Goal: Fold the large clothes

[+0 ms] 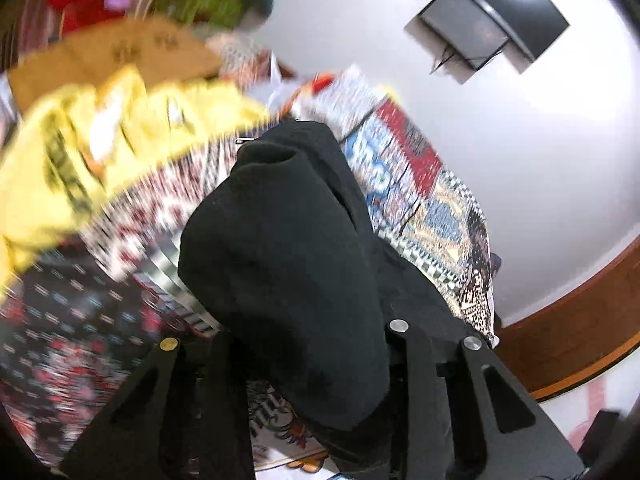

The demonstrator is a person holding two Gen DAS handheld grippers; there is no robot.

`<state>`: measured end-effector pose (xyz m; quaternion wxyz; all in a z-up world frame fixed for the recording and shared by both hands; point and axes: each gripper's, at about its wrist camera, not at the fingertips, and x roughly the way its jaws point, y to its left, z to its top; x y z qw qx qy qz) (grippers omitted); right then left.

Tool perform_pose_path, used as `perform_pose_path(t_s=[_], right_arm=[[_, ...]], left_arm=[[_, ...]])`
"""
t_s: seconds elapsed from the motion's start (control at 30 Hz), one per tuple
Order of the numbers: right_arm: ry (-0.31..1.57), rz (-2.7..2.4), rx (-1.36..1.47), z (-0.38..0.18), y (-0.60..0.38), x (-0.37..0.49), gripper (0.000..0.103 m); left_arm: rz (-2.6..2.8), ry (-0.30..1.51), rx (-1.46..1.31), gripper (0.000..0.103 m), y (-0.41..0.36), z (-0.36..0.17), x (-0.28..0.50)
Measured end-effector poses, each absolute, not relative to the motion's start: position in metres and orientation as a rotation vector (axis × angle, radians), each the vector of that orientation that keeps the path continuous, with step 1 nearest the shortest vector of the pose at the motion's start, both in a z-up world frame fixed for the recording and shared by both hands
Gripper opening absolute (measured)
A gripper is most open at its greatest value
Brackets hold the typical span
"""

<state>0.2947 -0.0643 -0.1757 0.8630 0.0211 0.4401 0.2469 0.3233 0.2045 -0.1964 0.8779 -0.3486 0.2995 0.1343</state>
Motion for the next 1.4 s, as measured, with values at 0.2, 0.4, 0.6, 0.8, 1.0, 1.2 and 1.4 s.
perform_pose_path(t_s=[0.2,0.4,0.6,0.8,1.0,1.2,1.4], right_arm=[[0.867,0.613,0.038,-0.149,-0.021,0.283,0.078],[0.943,0.726,-0.059,-0.175,0.046,0.276,0.078],[1.076,0.8,-0.124,-0.222,0.087,0.273,0.078],[1.101,0.824,-0.091,-0.217,0.066,0.278,0.078],[1.021,0.643,-0.035,-0.195,-0.022,0.28,0.078],[1.013,0.468,-0.084,-0.202,-0.089,0.279,0.078],[1.093,0.492,0.043,-0.239,-0.107,0.29,0.084]], left_arm=[[0.363,0.519,-0.535,0.03,0.206,-0.146,0.272],[0.439,0.457,-0.345,0.03,0.203,-0.129,0.24],[0.446,0.463,-0.108,0.029,0.171,-0.136,0.233],[0.394,0.444,0.011,0.029,0.148,-0.13,0.235],[0.361,0.436,0.103,0.029,0.123,-0.124,0.239],[0.285,0.417,0.196,0.029,0.079,-0.118,0.245],[0.148,0.454,0.278,0.029,0.027,-0.12,0.255]])
